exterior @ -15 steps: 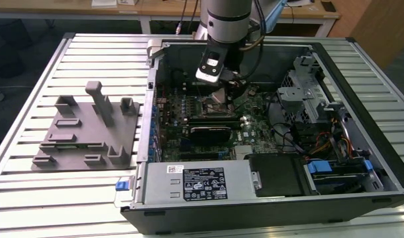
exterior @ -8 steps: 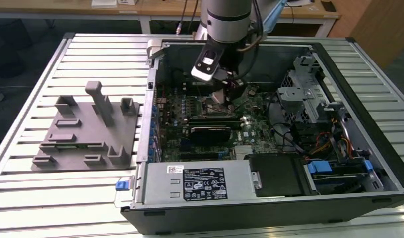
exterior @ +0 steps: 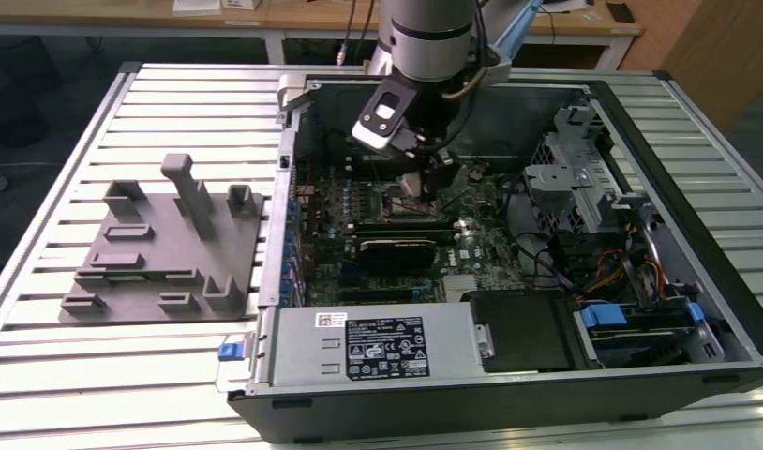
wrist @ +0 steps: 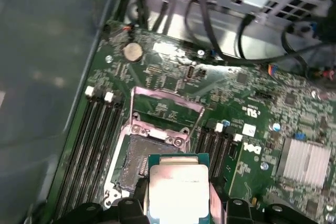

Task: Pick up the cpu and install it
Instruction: 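Place the cpu into insertion slot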

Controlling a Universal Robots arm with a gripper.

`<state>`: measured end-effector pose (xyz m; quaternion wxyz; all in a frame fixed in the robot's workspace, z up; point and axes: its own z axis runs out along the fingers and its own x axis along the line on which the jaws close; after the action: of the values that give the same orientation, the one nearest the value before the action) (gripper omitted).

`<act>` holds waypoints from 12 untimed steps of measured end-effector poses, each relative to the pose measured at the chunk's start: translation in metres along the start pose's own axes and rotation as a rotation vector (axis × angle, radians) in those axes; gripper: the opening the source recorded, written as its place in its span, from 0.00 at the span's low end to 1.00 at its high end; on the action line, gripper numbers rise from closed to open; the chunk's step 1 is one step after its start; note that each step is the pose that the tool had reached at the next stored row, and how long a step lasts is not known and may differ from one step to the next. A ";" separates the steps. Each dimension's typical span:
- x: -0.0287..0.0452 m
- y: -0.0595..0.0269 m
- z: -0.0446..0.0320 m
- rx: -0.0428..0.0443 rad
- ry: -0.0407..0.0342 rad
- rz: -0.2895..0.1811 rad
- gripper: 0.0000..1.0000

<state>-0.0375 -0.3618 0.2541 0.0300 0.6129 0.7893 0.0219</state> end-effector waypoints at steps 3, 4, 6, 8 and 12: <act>0.0000 0.0000 0.0003 0.0010 -0.0038 0.054 0.54; 0.0000 0.0000 0.0003 0.0016 -0.0053 0.073 0.54; 0.0000 0.0000 0.0006 0.0024 -0.0079 0.109 0.54; 0.0000 -0.0001 0.0009 0.0031 -0.0104 0.144 0.54; 0.0000 -0.0001 0.0019 0.0044 -0.0152 0.213 0.54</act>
<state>-0.0375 -0.3618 0.2521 0.0322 0.6933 0.7196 0.0186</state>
